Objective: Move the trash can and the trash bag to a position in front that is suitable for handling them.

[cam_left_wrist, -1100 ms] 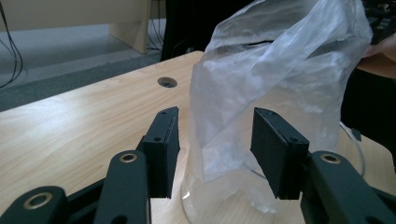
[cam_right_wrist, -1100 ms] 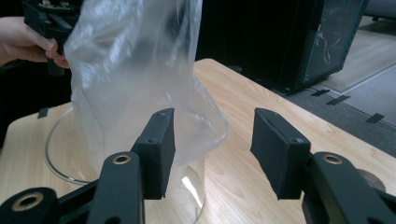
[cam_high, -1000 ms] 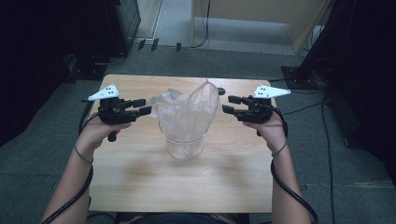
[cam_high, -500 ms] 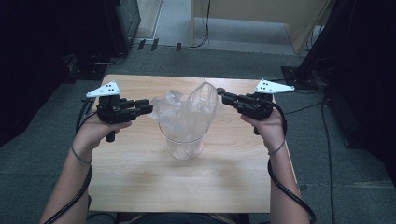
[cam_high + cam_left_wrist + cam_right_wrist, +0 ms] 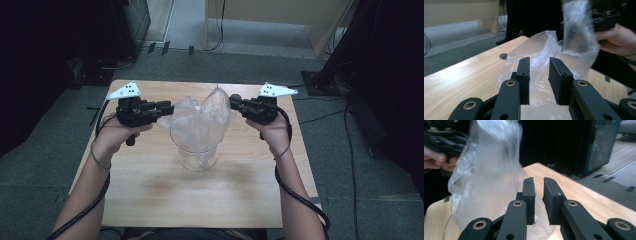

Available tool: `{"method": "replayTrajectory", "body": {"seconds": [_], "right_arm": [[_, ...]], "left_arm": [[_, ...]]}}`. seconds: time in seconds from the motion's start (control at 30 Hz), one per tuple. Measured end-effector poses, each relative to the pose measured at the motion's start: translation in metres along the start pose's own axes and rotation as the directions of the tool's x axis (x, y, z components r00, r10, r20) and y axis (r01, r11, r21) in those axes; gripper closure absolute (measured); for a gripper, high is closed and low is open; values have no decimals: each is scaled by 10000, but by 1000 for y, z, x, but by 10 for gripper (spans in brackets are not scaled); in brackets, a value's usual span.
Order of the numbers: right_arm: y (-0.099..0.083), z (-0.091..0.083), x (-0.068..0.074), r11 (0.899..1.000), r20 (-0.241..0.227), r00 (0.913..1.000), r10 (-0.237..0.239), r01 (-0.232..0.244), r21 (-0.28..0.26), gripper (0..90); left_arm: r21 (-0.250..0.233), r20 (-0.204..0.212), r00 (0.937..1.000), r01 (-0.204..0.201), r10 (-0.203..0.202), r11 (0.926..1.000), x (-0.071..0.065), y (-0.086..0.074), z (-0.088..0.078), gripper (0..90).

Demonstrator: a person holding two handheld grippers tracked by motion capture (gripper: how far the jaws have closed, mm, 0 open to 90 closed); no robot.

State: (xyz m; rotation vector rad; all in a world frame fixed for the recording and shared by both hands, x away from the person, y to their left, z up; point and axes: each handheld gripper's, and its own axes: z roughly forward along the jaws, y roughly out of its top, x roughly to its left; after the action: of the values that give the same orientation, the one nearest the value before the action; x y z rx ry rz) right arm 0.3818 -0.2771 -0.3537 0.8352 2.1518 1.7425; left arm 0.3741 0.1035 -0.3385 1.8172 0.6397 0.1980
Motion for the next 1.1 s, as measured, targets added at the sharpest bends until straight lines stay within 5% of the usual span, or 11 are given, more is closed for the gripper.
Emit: {"method": "replayTrajectory", "body": {"seconds": [0.47,0.7,0.9,1.1], "right_arm": [[-11,15,16,9866,-1633,9852,-525,765,1441,657],[-17,15,18,9779,-1678,9838,-632,946,1862,529],[-21,16,23,9691,-1734,9803,-950,1309,2092,429],[-24,19,28,9651,-1732,9808,-892,1281,2286,364]], "left_arm": [[1211,351,9989,-361,321,9920,-5,-19,14,597],[1780,387,9978,-607,546,9822,-6,-29,16,476],[1816,355,9981,-556,500,9818,-10,-31,14,369],[1945,500,9971,-667,581,9786,-14,-36,16,354]]}}
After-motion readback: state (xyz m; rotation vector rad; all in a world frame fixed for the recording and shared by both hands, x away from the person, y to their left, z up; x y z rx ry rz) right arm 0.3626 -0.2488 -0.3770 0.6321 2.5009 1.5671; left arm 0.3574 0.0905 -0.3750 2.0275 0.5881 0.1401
